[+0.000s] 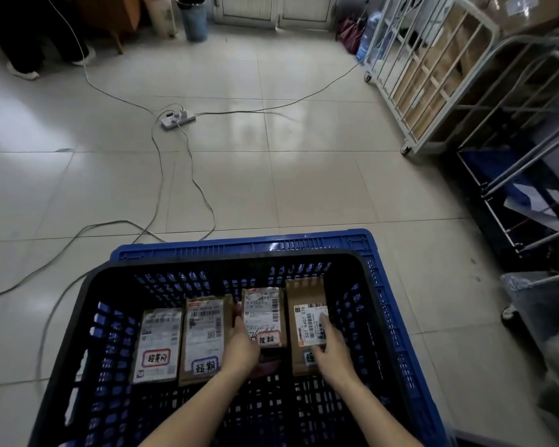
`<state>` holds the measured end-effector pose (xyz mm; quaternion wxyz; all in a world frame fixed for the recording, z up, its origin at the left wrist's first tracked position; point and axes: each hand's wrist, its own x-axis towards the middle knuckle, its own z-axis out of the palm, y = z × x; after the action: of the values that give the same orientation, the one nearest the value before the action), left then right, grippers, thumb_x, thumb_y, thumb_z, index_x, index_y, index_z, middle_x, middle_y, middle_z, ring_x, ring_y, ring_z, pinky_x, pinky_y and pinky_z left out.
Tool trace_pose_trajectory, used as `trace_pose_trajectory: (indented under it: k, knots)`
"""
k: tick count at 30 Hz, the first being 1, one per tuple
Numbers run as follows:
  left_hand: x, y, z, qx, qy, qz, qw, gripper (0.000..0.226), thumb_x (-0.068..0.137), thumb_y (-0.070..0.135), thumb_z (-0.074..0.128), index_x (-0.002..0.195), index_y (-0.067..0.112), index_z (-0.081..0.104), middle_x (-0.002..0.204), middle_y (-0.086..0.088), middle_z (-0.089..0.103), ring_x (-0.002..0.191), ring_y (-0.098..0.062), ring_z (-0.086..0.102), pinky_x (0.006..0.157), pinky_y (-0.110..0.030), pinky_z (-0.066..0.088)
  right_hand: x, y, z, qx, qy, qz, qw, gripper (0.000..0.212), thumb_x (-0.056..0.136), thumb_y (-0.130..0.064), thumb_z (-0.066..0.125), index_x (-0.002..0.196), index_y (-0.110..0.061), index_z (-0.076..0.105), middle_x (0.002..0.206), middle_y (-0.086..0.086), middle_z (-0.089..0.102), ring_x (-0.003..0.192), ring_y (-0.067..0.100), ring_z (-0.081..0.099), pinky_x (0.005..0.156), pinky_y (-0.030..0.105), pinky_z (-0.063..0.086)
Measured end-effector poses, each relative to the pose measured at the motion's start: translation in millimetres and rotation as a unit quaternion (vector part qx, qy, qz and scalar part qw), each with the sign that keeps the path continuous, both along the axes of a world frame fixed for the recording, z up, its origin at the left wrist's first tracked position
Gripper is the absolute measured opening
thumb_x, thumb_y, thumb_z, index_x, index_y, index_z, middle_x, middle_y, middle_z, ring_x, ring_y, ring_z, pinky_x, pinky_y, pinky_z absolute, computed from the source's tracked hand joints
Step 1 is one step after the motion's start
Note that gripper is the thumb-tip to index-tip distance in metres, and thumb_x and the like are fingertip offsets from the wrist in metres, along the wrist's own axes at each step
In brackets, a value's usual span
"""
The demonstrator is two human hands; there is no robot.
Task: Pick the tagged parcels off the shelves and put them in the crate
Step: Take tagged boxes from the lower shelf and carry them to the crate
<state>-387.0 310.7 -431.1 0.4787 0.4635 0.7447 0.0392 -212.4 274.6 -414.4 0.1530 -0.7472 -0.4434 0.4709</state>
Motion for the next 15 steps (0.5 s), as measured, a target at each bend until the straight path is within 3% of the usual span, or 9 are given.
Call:
trace_pose_trajectory:
  k: [1, 3, 5, 6, 11, 15]
  knots:
    - [-1, 1, 1, 0.002, 0.007, -0.014, 1.0, 0.067, 0.096, 0.01, 0.047, 0.15, 0.011, 0.008, 0.149, -0.011, 0.034, 0.103, -0.02, 0.06, 0.047, -0.009, 0.033, 0, 0, 1, -0.001, 0.001, 0.0, 1.0, 0.067, 0.095, -0.007, 0.049, 0.15, -0.02, 0.013, 0.153, 0.002, 0.021, 0.14, 0.016, 0.025, 0.107, 0.021, 0.025]
    - [-3, 1, 6, 0.005, 0.018, -0.038, 0.999, 0.067, 0.094, 0.014, 0.05, 0.149, 0.009, 0.011, 0.149, -0.013, 0.035, 0.122, -0.025, 0.051, 0.073, -0.018, 0.048, 0, -2, 3, 0.003, 0.005, -0.003, 1.0, 0.066, 0.095, -0.008, 0.048, 0.15, -0.019, 0.014, 0.153, 0.003, 0.022, 0.139, 0.016, 0.025, 0.107, 0.02, 0.025]
    - [-6, 0, 13, 0.013, 0.022, -0.065, 0.998, 0.066, 0.093, 0.017, 0.052, 0.148, 0.006, 0.016, 0.149, -0.014, 0.033, 0.134, -0.03, 0.037, 0.104, -0.033, 0.042, 0, -3, 8, 0.012, 0.003, -0.008, 1.0, 0.065, 0.095, -0.009, 0.048, 0.15, -0.019, 0.014, 0.151, 0.004, 0.024, 0.138, 0.016, 0.027, 0.107, 0.021, 0.025]
    - [-8, -1, 16, 0.017, 0.025, -0.08, 0.996, 0.067, 0.092, 0.019, 0.054, 0.147, 0.006, 0.017, 0.15, -0.014, 0.031, 0.137, -0.03, 0.032, 0.11, -0.038, 0.036, -1, -4, 10, 0.016, 0.002, -0.011, 1.0, 0.065, 0.095, -0.009, 0.048, 0.15, -0.02, 0.014, 0.15, 0.004, 0.026, 0.137, 0.016, 0.029, 0.106, 0.021, 0.026]
    - [-12, -12, 33, 0.05, 0.043, -0.166, 0.984, 0.075, 0.093, 0.03, 0.054, 0.15, 0.007, 0.012, 0.156, -0.013, 0.018, 0.144, -0.029, 0.019, 0.118, -0.037, 0.023, -5, -14, 28, 0.037, -0.006, -0.021, 0.999, 0.064, 0.094, -0.009, 0.049, 0.149, -0.022, 0.018, 0.145, 0.006, 0.032, 0.128, 0.015, 0.037, 0.104, 0.024, 0.032]
    - [-16, -21, 47, 0.076, 0.05, -0.216, 0.972, 0.075, 0.093, 0.03, 0.052, 0.15, 0.01, 0.009, 0.158, -0.01, 0.011, 0.146, -0.028, 0.012, 0.118, -0.036, 0.016, -13, -27, 44, 0.048, -0.026, -0.022, 0.998, 0.064, 0.094, -0.01, 0.048, 0.149, -0.021, 0.016, 0.144, 0.006, 0.032, 0.125, 0.014, 0.038, 0.099, 0.018, 0.029]
